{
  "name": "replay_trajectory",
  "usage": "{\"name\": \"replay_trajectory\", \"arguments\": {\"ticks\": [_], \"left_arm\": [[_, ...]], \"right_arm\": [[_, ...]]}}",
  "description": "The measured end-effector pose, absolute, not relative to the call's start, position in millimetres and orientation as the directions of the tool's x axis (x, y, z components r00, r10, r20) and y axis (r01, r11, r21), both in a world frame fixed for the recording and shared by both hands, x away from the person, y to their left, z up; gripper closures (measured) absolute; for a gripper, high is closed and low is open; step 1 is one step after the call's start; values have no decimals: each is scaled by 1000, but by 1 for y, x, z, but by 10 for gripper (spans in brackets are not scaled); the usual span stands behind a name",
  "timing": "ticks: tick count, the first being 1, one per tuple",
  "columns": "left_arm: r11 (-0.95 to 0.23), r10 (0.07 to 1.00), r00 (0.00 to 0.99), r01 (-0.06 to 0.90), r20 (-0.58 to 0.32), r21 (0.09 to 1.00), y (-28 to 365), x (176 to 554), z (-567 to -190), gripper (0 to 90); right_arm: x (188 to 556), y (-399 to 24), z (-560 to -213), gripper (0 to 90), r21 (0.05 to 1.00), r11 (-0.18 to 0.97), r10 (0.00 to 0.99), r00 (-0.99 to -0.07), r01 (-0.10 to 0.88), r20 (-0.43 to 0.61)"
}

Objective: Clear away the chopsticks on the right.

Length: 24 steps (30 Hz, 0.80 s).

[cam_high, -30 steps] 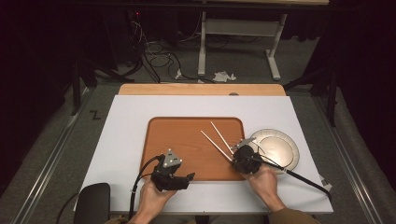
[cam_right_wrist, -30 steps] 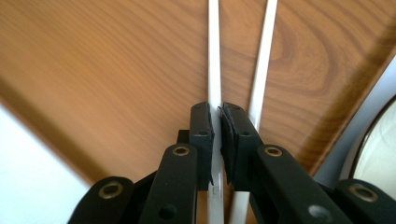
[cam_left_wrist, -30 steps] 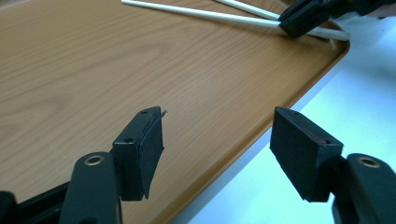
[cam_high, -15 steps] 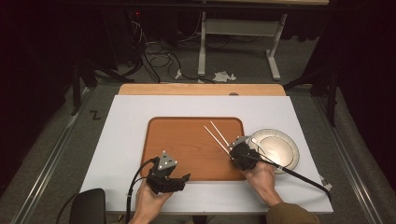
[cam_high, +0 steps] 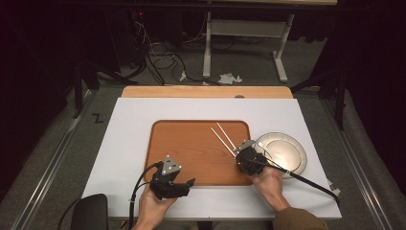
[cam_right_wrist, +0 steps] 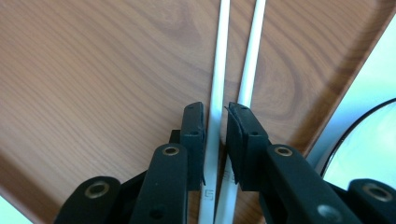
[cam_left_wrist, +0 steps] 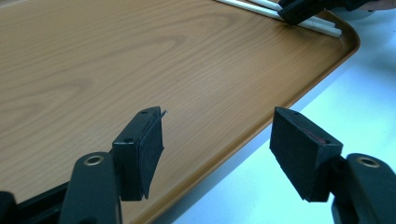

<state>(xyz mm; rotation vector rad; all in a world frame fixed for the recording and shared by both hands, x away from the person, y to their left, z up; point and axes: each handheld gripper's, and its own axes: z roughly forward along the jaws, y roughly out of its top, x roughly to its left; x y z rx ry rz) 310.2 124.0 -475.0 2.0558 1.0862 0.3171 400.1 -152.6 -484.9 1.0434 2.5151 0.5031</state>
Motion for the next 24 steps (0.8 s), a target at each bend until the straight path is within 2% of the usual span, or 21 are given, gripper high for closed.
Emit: {"name": "replay_trajectory", "arguments": {"ticks": [12,24], "left_arm": [[-334,785,606,589,-128,736,124,310,-474,347],[-337,776,617,583,-133,739,122,312,-473,347]], "right_arm": [[395,-158,-472,724,511,642,725,-669,571,-163],[384,-171,-449,682,605,591,717,-691,533,-92]]}}
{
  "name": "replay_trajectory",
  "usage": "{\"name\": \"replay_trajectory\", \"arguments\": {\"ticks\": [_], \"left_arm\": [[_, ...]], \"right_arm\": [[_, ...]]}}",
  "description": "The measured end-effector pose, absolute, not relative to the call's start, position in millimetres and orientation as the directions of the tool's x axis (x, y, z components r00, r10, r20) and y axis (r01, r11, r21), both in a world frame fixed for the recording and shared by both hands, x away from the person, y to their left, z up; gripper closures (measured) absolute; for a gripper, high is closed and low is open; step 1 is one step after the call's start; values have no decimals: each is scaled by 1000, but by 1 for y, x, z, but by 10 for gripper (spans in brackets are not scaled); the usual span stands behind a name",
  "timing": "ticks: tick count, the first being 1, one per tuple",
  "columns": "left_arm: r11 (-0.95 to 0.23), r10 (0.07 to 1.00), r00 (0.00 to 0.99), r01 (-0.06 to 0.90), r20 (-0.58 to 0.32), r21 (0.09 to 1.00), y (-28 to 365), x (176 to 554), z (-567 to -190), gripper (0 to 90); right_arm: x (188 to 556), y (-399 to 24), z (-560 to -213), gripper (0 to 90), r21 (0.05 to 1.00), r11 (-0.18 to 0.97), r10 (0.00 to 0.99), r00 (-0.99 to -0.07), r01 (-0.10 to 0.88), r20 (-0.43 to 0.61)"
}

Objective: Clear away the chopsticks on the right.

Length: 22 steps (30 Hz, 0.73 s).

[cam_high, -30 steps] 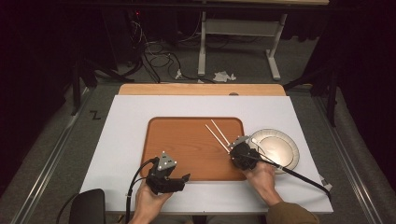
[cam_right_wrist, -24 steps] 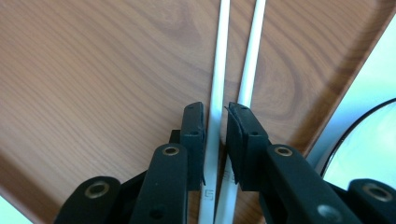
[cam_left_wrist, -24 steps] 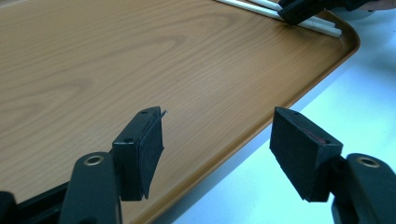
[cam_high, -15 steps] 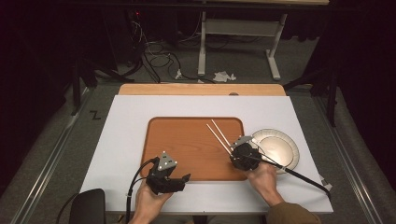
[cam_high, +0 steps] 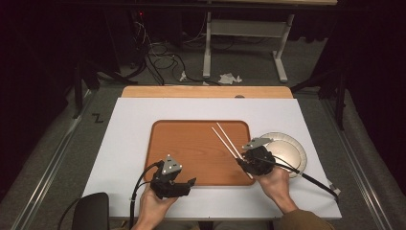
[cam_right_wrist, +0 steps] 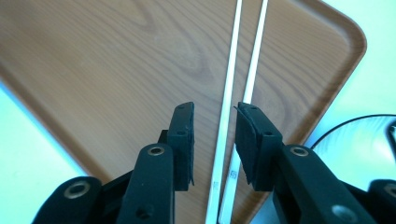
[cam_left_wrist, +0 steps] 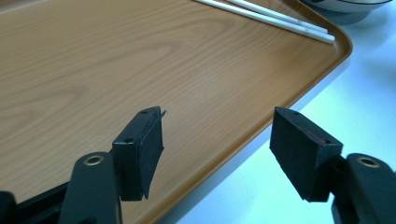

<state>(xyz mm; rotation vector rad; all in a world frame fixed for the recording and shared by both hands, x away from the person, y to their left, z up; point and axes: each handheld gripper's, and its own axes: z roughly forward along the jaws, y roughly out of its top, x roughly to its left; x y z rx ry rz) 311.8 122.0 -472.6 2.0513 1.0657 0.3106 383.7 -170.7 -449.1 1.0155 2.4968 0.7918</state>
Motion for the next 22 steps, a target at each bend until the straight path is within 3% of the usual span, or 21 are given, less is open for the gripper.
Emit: {"name": "replay_trajectory", "arguments": {"ticks": [9,12,15,22], "left_arm": [[-342,761,634,572,-137,745,118,314,-472,347],[-343,758,638,570,-138,747,117,315,-471,347],[-348,754,642,569,-137,745,116,316,-472,347],[-355,750,648,566,-135,744,115,317,-472,347]], "right_arm": [[365,-185,-437,642,627,591,706,-702,508,-96],[360,-197,-436,632,646,557,712,-700,521,-50],[350,-204,-436,633,648,572,719,-688,504,-100],[338,-219,-446,626,669,524,737,-674,526,-48]]}}
